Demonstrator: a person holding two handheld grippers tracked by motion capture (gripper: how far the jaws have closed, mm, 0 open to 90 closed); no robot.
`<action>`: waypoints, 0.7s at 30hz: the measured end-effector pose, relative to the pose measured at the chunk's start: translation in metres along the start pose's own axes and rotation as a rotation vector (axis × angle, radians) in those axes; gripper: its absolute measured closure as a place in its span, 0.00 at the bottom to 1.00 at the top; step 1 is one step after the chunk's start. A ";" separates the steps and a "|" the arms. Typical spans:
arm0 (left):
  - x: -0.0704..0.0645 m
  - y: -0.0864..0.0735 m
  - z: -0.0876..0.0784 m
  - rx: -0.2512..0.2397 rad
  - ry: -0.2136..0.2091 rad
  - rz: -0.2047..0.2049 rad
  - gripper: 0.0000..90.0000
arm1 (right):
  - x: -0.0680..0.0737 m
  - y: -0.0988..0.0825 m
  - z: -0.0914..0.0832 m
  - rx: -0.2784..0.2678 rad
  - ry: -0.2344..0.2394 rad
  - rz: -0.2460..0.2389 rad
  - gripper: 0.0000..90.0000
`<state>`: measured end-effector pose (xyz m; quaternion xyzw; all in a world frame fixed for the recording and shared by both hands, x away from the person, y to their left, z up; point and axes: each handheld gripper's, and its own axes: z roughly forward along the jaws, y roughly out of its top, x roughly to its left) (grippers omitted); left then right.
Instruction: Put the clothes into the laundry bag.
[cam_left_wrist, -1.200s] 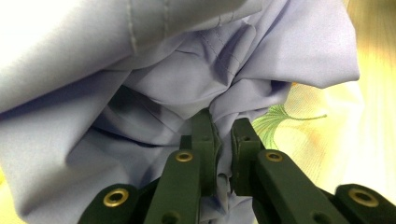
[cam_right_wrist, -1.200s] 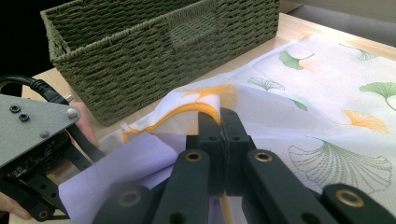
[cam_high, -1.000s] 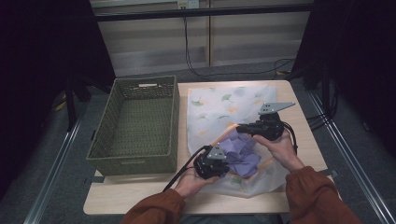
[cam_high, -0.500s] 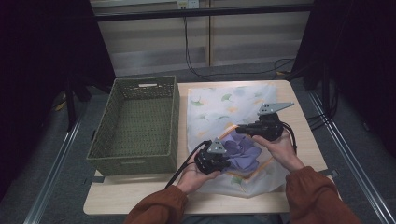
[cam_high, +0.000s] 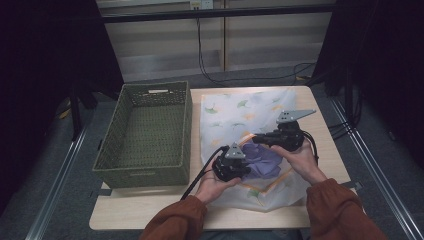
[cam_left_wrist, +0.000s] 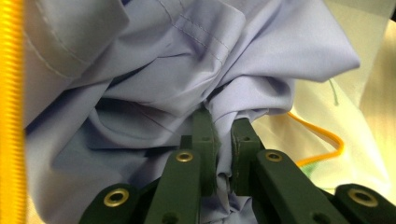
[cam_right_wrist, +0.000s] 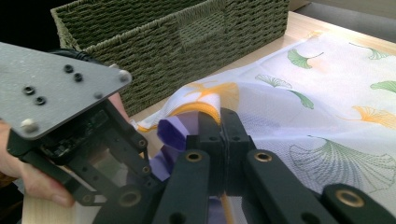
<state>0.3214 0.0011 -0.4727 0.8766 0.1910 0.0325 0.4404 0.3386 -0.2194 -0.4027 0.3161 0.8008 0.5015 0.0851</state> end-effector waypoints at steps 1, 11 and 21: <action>0.002 0.000 0.000 0.006 0.006 -0.002 0.93 | 0.000 0.000 0.000 0.000 0.001 0.000 1.00; 0.009 0.002 0.005 -0.016 0.031 -0.038 0.93 | 0.000 0.000 0.000 0.003 0.005 -0.003 1.00; 0.014 0.006 0.010 -0.046 0.055 -0.069 0.93 | 0.002 0.001 -0.002 0.008 0.007 -0.007 1.00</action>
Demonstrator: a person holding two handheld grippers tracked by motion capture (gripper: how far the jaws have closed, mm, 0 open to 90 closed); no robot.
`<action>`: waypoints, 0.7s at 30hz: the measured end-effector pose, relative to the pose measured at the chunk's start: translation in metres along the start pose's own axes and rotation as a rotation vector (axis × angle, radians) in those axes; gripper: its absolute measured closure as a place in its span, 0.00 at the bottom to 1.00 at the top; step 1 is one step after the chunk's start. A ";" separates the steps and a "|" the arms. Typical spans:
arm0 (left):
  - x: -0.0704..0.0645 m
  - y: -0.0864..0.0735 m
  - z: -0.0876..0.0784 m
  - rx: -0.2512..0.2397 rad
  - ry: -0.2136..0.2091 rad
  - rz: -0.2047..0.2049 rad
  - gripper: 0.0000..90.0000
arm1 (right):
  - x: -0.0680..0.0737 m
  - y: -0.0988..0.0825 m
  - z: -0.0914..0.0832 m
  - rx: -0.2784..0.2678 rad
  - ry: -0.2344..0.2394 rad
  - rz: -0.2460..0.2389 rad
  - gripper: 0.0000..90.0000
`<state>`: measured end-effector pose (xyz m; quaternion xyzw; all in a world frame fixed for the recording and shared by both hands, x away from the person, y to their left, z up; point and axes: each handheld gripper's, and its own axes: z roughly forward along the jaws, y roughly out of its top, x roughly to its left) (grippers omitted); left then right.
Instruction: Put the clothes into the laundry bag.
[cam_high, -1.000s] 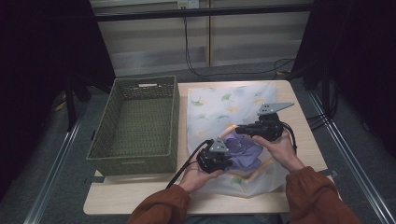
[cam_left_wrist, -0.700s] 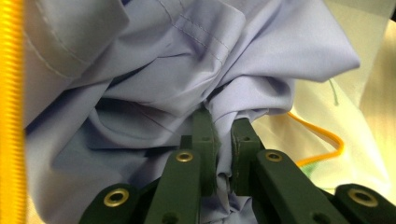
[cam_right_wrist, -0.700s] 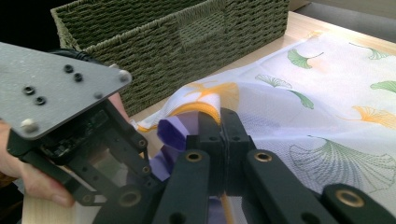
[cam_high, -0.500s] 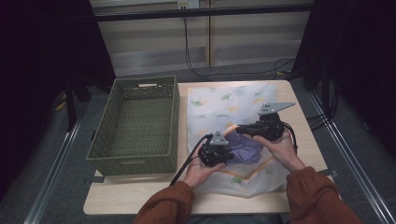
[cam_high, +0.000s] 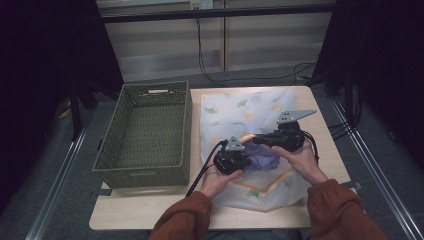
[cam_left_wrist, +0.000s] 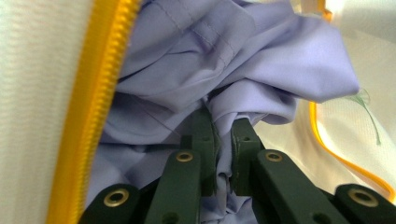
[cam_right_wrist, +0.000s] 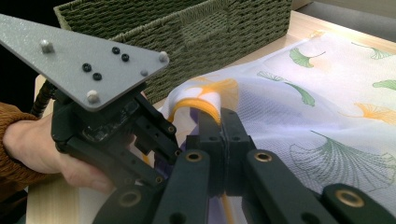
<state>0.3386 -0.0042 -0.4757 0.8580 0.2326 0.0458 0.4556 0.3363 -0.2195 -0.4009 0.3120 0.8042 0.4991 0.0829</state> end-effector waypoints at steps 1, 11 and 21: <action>0.001 0.000 0.001 0.004 0.004 -0.002 0.93 | 0.000 0.000 0.000 0.001 -0.001 0.000 1.00; 0.008 0.008 0.005 -0.023 0.030 -0.030 0.93 | 0.001 -0.001 0.000 0.007 0.006 -0.003 1.00; 0.007 0.002 0.012 -0.009 0.040 -0.036 0.93 | 0.000 -0.003 0.000 0.019 0.005 -0.002 1.00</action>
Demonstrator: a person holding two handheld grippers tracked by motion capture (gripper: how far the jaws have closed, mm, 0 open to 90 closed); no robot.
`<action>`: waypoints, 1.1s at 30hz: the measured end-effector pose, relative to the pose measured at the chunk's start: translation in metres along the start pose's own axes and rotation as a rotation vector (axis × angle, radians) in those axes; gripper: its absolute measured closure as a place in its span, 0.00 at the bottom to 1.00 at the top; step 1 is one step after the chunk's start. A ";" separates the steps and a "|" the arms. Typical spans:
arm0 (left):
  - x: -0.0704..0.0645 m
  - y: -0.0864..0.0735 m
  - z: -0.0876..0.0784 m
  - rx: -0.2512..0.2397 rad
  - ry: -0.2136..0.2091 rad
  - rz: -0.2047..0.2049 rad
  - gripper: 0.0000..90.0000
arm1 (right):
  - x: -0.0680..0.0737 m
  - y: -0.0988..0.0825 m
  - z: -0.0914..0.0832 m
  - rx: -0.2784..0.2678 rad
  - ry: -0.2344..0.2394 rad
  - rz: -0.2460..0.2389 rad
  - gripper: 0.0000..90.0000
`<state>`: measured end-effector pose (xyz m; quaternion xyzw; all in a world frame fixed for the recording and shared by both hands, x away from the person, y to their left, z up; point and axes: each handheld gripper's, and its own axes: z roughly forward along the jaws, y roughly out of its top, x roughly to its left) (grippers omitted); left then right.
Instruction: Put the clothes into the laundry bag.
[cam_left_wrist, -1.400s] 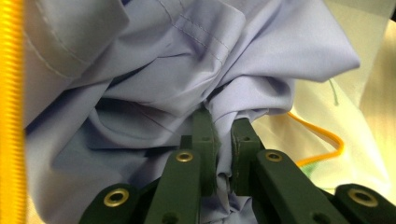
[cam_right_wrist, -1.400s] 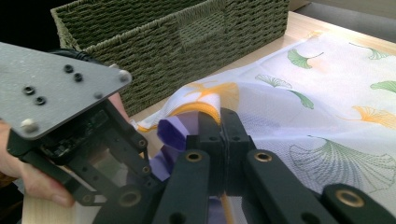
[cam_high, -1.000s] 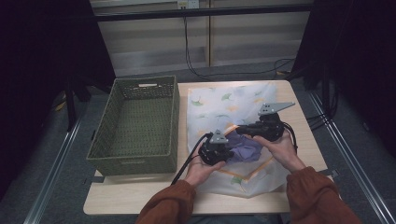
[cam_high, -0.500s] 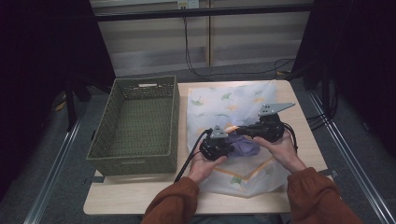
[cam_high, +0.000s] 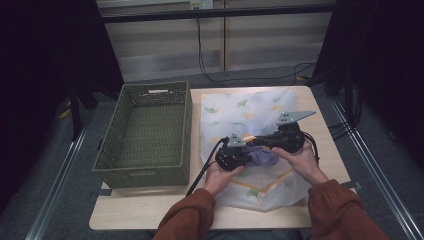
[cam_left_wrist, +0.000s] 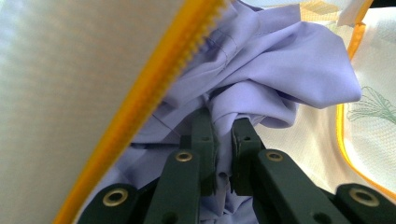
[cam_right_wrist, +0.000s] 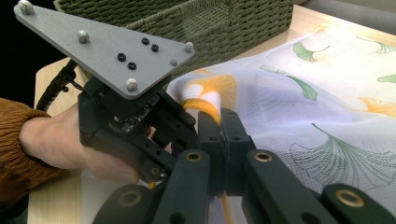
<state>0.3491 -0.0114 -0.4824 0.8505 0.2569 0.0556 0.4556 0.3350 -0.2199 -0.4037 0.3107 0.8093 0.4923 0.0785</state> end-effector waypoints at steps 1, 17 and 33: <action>0.001 0.000 0.000 -0.010 0.002 -0.011 0.93 | 0.000 -0.001 0.000 0.000 0.000 0.000 1.00; 0.000 -0.004 -0.005 0.010 -0.011 -0.011 0.62 | -0.003 -0.004 0.001 0.015 -0.005 0.003 1.00; -0.004 -0.014 -0.037 0.066 -0.081 0.078 0.53 | -0.004 -0.005 0.001 0.018 -0.011 0.004 1.00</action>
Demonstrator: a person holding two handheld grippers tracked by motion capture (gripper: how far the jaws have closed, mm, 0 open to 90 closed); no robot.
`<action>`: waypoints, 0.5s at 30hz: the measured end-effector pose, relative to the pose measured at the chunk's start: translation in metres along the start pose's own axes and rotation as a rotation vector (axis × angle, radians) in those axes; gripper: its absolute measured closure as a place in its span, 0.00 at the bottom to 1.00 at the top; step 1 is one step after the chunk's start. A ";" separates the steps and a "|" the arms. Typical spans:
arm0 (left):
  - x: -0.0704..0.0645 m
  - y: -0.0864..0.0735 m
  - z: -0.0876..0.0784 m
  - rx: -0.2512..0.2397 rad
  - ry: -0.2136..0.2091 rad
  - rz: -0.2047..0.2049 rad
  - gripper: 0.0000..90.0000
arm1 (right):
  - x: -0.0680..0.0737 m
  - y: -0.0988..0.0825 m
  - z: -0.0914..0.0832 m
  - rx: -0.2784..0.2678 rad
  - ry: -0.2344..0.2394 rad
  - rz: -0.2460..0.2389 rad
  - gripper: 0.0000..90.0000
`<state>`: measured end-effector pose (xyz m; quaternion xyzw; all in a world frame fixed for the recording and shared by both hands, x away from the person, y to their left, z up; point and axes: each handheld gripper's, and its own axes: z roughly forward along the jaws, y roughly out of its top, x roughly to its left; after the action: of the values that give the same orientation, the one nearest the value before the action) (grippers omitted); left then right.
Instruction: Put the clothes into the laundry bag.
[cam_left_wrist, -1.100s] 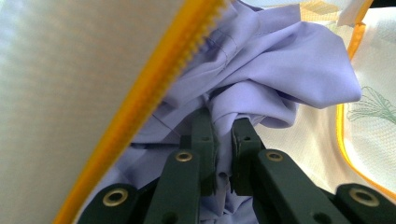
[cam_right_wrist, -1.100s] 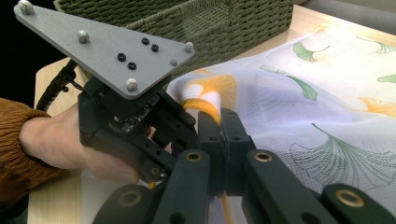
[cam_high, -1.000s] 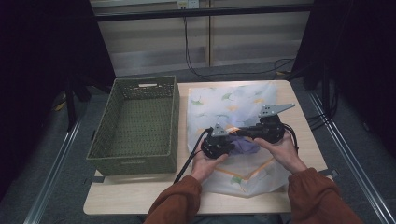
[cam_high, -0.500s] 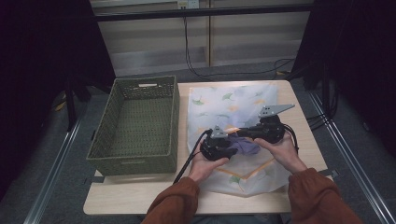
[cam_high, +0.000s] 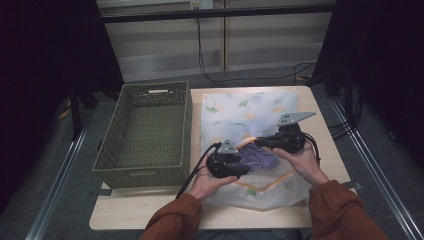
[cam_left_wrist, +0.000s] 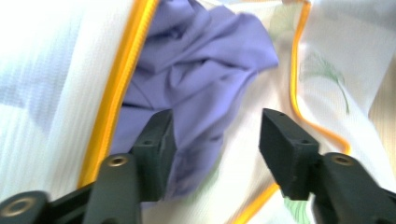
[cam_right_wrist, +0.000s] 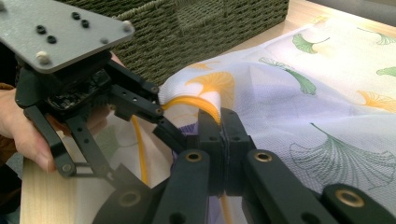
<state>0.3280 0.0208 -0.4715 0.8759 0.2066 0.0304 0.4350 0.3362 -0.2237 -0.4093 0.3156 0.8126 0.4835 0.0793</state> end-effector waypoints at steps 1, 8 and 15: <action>0.001 -0.002 0.000 0.001 0.002 0.003 0.53 | 0.000 0.000 0.000 0.001 -0.001 0.000 1.00; 0.001 -0.008 0.012 0.045 0.025 0.033 0.54 | 0.001 -0.001 0.004 0.017 0.005 -0.002 1.00; -0.002 -0.011 0.027 0.077 0.049 0.051 0.48 | 0.006 -0.001 0.005 0.028 0.015 -0.016 1.00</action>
<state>0.3289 0.0062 -0.4963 0.8959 0.1958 0.0549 0.3950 0.3330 -0.2168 -0.4110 0.3064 0.8223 0.4740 0.0726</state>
